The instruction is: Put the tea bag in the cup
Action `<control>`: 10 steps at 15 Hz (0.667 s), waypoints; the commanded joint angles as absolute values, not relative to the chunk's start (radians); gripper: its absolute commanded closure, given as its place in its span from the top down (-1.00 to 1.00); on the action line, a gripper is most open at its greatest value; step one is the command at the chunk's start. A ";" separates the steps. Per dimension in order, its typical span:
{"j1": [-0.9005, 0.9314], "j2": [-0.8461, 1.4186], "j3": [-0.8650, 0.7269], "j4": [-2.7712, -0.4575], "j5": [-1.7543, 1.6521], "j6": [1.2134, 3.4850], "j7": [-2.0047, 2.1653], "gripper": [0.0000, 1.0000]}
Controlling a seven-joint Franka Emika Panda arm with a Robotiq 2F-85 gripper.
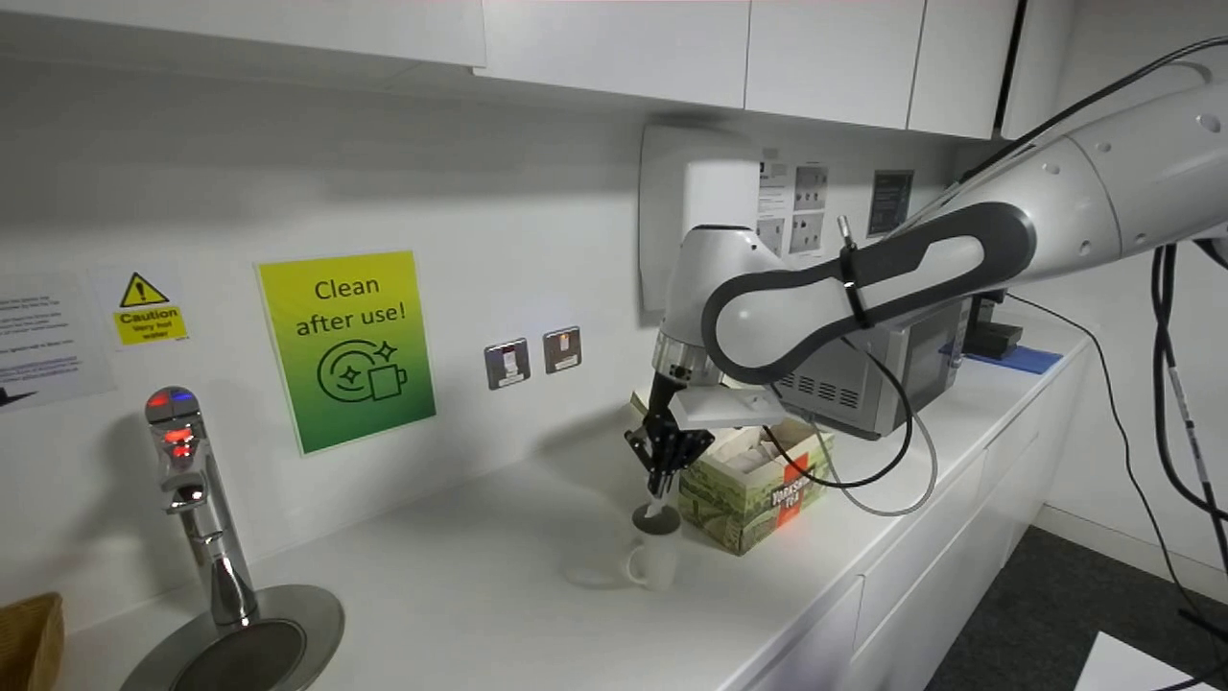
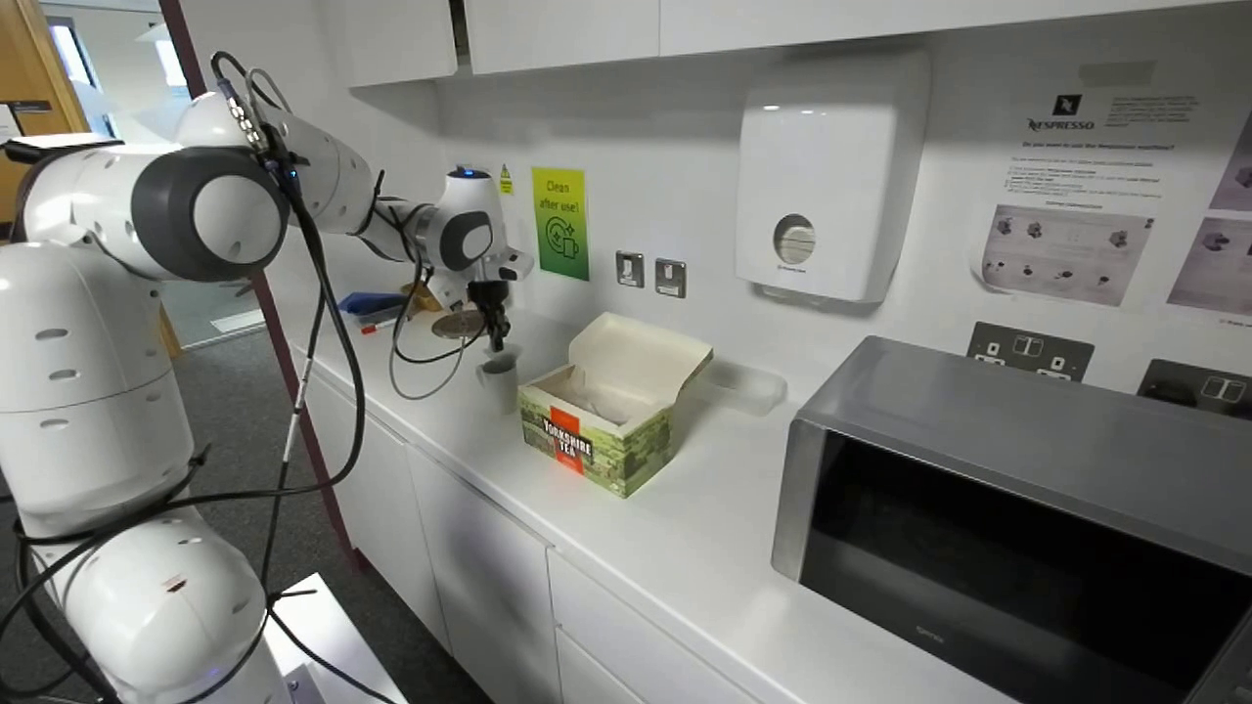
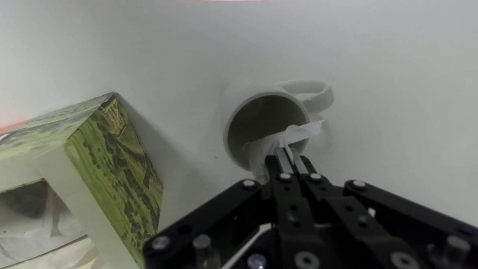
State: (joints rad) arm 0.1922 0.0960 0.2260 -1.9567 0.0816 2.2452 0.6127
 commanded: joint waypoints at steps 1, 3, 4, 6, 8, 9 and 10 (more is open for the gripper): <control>0.209 0.121 0.213 -1.921 0.094 2.239 0.586 -0.99; 0.211 0.128 0.212 -1.918 0.093 2.238 0.588 -0.99; 0.212 0.132 0.211 -1.916 0.094 2.237 0.586 -0.99; 0.211 0.139 0.209 -1.914 0.095 2.237 0.585 -0.99; 0.210 0.146 0.208 -1.911 0.096 2.235 0.586 -0.99; 0.211 0.149 0.207 -1.910 0.095 2.234 0.588 -0.99; 0.211 0.152 0.207 -1.910 0.095 2.234 0.587 -0.99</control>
State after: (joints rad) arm 0.1988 0.1319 0.2241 -1.9434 0.0816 2.2452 0.6127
